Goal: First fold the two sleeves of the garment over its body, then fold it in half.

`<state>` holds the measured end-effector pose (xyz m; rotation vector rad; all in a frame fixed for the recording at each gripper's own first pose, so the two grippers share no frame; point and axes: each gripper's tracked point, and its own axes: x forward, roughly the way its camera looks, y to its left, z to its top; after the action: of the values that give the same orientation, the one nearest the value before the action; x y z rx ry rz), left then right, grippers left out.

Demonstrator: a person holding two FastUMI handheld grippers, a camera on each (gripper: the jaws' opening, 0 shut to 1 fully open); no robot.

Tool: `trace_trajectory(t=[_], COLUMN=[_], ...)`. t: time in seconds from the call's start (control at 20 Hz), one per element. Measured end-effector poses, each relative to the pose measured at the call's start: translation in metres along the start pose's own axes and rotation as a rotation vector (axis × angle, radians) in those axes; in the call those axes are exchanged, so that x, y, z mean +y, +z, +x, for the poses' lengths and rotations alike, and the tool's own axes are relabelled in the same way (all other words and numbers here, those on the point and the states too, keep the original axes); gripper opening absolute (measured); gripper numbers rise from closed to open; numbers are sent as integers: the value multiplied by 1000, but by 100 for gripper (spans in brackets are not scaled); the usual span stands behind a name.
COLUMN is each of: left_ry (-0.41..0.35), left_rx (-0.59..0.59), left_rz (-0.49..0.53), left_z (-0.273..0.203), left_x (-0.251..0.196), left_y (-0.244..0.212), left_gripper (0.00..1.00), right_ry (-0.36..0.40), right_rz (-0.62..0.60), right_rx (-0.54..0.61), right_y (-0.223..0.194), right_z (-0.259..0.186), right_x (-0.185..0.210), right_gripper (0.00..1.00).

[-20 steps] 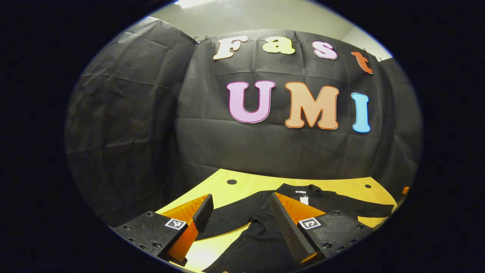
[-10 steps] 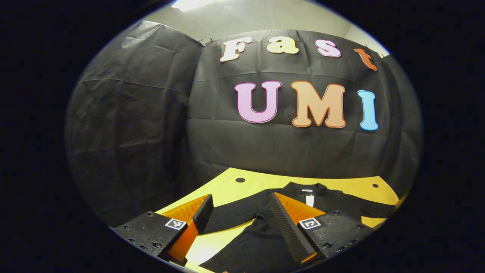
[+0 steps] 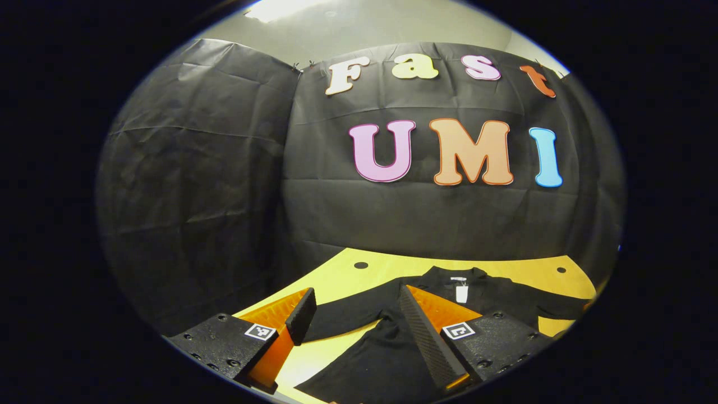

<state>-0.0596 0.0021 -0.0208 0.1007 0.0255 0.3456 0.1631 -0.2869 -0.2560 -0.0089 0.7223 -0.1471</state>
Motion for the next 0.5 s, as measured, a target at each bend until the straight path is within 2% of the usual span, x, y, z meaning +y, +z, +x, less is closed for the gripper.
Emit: trace_trajectory(t=[0.45,0.5], left_ry=[4,3], left_rx=[7,5], left_rz=[0,1], left_z=[-11,-12], left_x=[-5,-5], left_y=[-5,-5], left_gripper=[92,92], right_ry=[22,24], right_rz=[17,12], right_rx=[-62,-62], right_y=[1,1], right_z=[-3,-2], right_x=[5,10], right_gripper=[99,93])
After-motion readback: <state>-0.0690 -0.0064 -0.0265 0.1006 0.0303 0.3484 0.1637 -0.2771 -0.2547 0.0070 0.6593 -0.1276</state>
